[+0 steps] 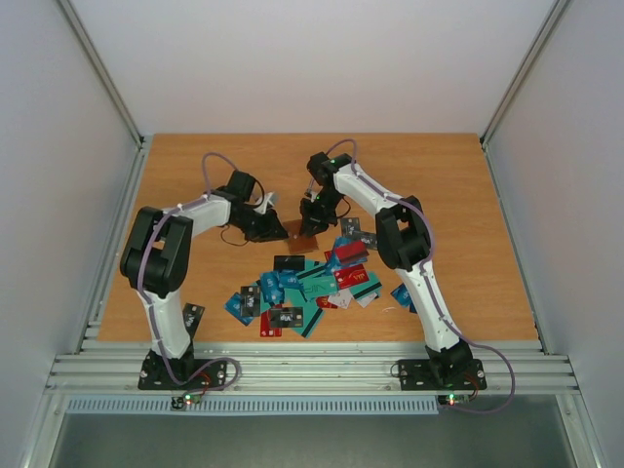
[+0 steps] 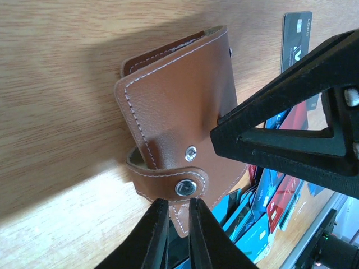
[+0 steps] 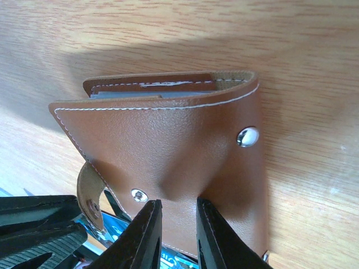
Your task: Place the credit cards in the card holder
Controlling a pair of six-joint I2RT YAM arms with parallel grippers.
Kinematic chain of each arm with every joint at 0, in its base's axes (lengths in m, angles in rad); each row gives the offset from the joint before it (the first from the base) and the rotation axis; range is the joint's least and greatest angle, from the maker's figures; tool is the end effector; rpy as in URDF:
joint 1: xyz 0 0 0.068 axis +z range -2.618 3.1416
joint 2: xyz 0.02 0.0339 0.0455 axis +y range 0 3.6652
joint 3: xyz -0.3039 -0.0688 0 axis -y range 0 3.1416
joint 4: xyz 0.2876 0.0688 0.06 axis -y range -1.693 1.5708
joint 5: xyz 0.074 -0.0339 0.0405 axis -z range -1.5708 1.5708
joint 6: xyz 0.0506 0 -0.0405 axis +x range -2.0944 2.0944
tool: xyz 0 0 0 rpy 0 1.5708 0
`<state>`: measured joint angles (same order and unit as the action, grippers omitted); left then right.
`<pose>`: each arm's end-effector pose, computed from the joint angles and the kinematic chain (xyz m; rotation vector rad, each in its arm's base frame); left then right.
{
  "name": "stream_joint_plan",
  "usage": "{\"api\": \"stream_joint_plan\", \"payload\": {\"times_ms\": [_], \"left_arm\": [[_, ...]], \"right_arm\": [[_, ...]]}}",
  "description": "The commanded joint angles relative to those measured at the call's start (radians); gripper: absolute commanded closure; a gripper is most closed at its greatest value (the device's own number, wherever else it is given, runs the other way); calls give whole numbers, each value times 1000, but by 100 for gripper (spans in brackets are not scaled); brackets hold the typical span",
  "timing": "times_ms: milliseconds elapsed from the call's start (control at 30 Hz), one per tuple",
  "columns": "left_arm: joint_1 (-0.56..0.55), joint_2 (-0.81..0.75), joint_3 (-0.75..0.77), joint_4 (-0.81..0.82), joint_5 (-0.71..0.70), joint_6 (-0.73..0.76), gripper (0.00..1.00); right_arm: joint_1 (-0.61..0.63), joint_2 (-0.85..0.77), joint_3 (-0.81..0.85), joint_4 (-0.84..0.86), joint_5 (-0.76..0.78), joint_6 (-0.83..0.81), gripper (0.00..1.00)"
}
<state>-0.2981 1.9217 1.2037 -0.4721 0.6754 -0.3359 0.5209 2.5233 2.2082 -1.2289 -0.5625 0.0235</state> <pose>0.3948 -0.1544 0.1495 0.1360 2.7937 -1.0987 0.4747 0.3035 0.1408 0.7257 -2.8118 -0.8185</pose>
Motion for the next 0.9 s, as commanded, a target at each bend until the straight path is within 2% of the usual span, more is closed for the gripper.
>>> {"api": "stream_joint_plan", "payload": {"times_ms": [0, 867], "left_arm": [[-12, 26, 8, 57, 41, -6, 86], [-37, 104, 68, 127, 68, -67, 85]], "right_arm": [[42, 121, -54, 24, 105, -7, 80], [37, 126, -48, 17, 92, -49, 80]]}}
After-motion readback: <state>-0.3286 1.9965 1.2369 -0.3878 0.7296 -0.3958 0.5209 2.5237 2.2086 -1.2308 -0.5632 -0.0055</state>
